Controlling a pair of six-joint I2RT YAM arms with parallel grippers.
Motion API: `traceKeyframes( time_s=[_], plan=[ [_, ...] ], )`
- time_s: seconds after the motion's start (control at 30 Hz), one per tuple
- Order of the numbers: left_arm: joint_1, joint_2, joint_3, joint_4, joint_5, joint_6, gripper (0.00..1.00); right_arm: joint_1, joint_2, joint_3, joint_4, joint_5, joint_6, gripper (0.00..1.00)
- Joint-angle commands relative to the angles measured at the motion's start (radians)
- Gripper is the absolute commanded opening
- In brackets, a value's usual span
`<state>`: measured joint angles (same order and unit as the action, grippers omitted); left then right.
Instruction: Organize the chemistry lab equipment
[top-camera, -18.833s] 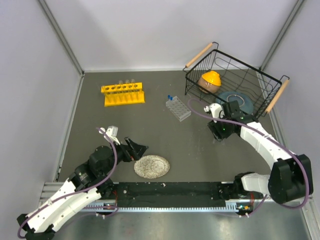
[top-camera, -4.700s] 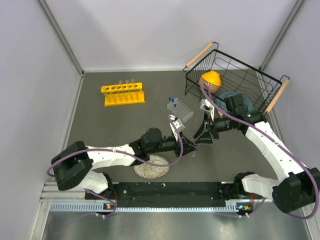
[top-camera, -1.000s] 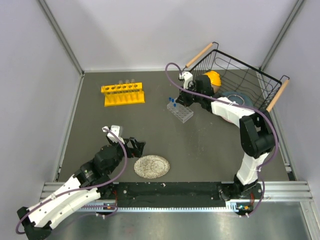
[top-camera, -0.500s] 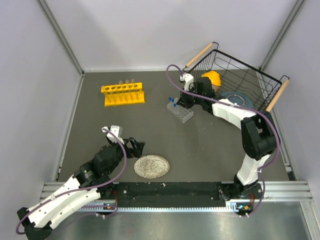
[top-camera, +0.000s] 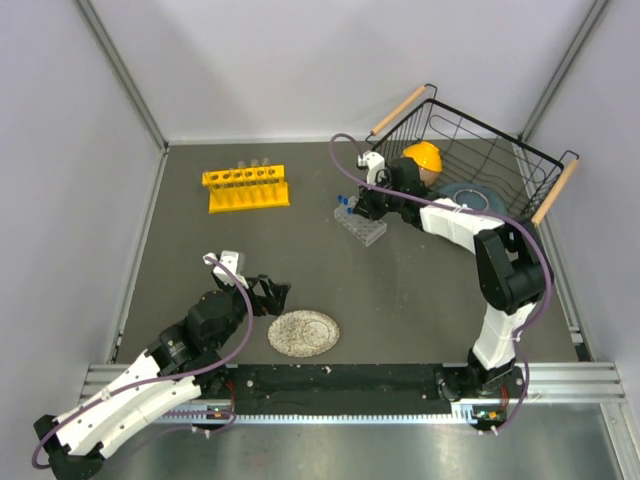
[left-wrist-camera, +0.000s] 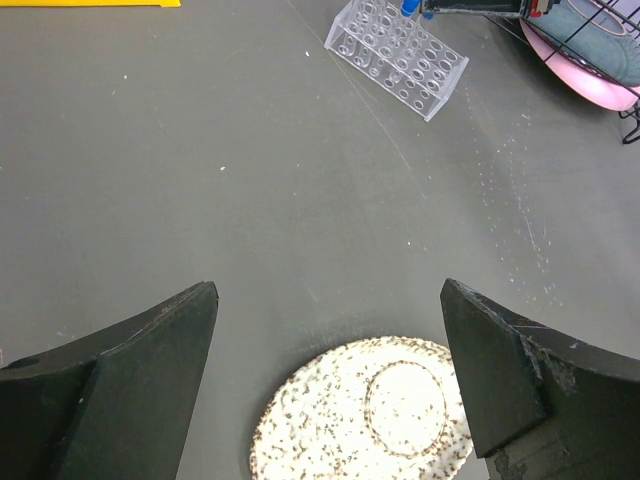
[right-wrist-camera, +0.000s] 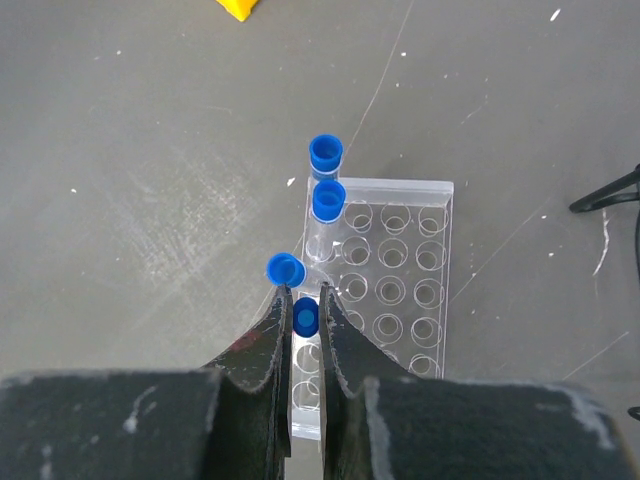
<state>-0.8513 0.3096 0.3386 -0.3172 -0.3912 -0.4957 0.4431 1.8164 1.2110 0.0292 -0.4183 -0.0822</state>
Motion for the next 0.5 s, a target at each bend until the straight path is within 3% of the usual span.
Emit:
traceKeyframes(
  time_s=[0.0,0.37,0.47],
  plan=[
    [0.005,-0.004,0.03,0.029,-0.011,-0.003,0.99,0.013,0.021,0.032,0.028,0.006,-0.005,0.05],
    [0.005,-0.012,0.03,0.023,-0.012,-0.006,0.99,0.014,0.02,-0.002,0.018,-0.037,-0.05,0.1],
    [0.005,-0.018,0.031,0.017,-0.011,-0.007,0.99,0.014,0.001,-0.019,0.009,-0.056,-0.076,0.2]
  ],
)
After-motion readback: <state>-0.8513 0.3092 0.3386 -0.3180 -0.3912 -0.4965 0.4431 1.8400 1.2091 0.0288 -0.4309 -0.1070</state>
